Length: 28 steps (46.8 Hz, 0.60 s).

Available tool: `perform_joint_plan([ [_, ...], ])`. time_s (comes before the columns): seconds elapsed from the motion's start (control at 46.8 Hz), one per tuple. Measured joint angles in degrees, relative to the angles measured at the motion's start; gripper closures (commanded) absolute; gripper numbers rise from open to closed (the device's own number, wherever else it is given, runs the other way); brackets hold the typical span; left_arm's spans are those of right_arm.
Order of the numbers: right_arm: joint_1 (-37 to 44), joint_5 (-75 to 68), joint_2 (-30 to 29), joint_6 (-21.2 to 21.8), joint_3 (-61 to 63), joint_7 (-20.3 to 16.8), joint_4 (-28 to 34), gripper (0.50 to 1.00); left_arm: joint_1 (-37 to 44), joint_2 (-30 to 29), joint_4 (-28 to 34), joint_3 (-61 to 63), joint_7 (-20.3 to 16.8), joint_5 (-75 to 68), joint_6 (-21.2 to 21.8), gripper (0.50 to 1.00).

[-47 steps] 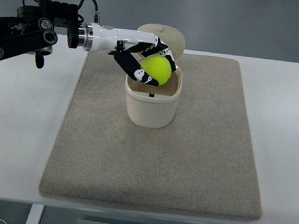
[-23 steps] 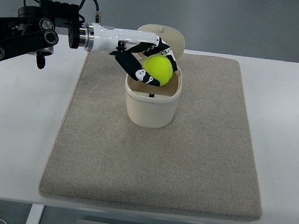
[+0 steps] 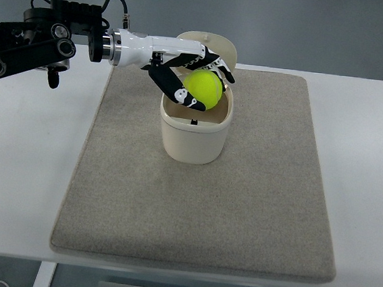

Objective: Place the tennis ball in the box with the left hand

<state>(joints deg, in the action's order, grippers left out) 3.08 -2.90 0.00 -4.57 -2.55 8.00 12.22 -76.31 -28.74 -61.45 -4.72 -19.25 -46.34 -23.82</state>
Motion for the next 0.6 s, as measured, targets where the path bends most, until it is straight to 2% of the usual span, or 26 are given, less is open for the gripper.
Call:
perform_joint_plan([
  [0.406,0.0,0.0,0.0,-0.02,0.0,0.0,0.0,0.562,0.01,0.07,-1.32,-0.46,-0.04,0.59,0.0,0.669],
  [0.598,0.0,0.0,0.0,-0.02,0.0,0.0,0.0,0.562,0.01,0.06,-3.75,-1.93,-0.5,0.79,0.92,0.709],
])
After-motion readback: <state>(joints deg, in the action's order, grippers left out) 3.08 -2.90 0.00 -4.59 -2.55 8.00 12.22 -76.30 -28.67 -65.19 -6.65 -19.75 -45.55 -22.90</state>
